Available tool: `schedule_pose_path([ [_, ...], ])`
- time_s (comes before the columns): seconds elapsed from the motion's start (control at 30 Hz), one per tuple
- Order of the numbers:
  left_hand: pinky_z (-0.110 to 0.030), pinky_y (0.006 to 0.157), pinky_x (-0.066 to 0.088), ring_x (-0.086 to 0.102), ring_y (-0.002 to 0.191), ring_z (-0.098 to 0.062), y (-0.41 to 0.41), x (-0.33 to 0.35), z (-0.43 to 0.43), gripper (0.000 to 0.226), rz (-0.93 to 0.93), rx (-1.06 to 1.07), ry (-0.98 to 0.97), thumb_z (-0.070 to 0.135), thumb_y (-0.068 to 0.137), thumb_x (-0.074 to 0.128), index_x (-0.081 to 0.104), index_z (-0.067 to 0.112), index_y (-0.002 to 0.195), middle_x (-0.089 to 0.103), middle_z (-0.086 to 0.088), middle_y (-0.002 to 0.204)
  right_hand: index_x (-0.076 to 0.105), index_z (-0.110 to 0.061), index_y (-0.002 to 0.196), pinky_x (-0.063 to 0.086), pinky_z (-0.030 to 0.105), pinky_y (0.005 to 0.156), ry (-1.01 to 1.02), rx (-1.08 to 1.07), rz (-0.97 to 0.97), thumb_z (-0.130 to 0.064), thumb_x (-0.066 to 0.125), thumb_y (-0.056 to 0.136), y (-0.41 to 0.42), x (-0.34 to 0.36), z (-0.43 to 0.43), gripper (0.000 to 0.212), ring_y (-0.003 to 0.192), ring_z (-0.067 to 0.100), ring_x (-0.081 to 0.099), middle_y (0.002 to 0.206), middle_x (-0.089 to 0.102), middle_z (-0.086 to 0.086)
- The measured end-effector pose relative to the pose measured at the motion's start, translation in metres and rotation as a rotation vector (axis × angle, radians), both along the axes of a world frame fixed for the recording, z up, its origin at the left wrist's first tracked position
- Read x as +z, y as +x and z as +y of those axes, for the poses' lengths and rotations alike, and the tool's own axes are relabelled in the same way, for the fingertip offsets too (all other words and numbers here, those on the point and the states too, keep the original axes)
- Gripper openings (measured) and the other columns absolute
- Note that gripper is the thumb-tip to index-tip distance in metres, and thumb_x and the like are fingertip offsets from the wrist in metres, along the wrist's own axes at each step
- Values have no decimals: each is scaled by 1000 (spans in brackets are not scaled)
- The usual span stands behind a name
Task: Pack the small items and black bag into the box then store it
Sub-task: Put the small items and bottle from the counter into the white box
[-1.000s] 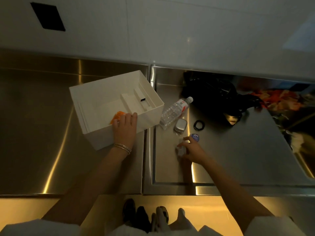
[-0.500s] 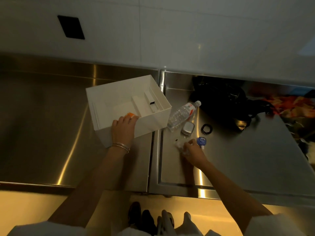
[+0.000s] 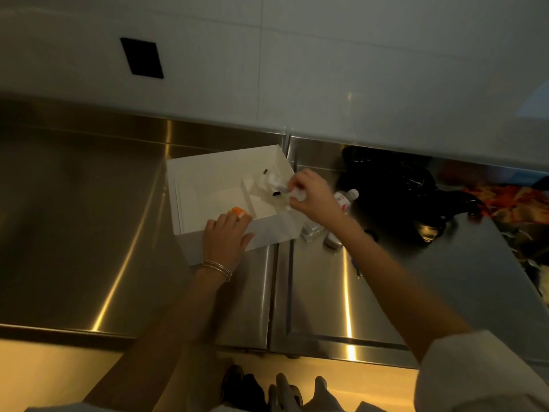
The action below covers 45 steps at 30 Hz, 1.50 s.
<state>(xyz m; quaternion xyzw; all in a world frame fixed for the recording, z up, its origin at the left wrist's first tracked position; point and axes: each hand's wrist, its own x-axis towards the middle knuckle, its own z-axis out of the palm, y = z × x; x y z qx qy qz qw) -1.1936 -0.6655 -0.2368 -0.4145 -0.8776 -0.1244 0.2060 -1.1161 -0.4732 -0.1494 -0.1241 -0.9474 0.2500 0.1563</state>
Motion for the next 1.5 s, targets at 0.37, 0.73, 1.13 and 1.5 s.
schedule_pose_path([
  [0.37, -28, 62, 45, 61, 77, -21, -9, -1, -10, 42, 23, -40, -42, 39, 63, 79, 66, 23, 100, 68, -3, 94, 57, -10, 95, 42, 29, 83, 72, -6, -363, -5, 65, 78, -79, -47, -16, 19, 99, 25, 54, 107, 57, 9],
  [0.73, -31, 64, 40, 57, 77, -25, -6, -13, 0, 29, 71, -22, 10, 41, 82, 58, 61, 22, 103, 65, -7, 94, 53, -24, 117, 34, 37, 101, 280, -61, -206, -24, 61, 85, 0, -21, 15, 33, 119, 20, 47, 125, 54, 1],
  [1.13, -36, 65, 40, 57, 76, -31, 3, -3, 5, 31, -16, 77, -58, 36, 75, 72, 64, 16, 97, 65, -12, 88, 44, -26, 131, 39, 45, 98, 199, -287, -602, -35, 65, 79, 124, -100, 80, 57, 123, 27, 43, 136, 43, 4],
  [1.5, -37, 67, 38, 55, 78, -34, 9, -2, 5, 34, -28, 121, -69, 38, 78, 69, 62, 15, 102, 63, -13, 89, 57, -20, 115, 43, 38, 90, 168, -223, -684, -20, 61, 83, 152, -135, 80, 32, 114, 31, 45, 128, 45, 9],
])
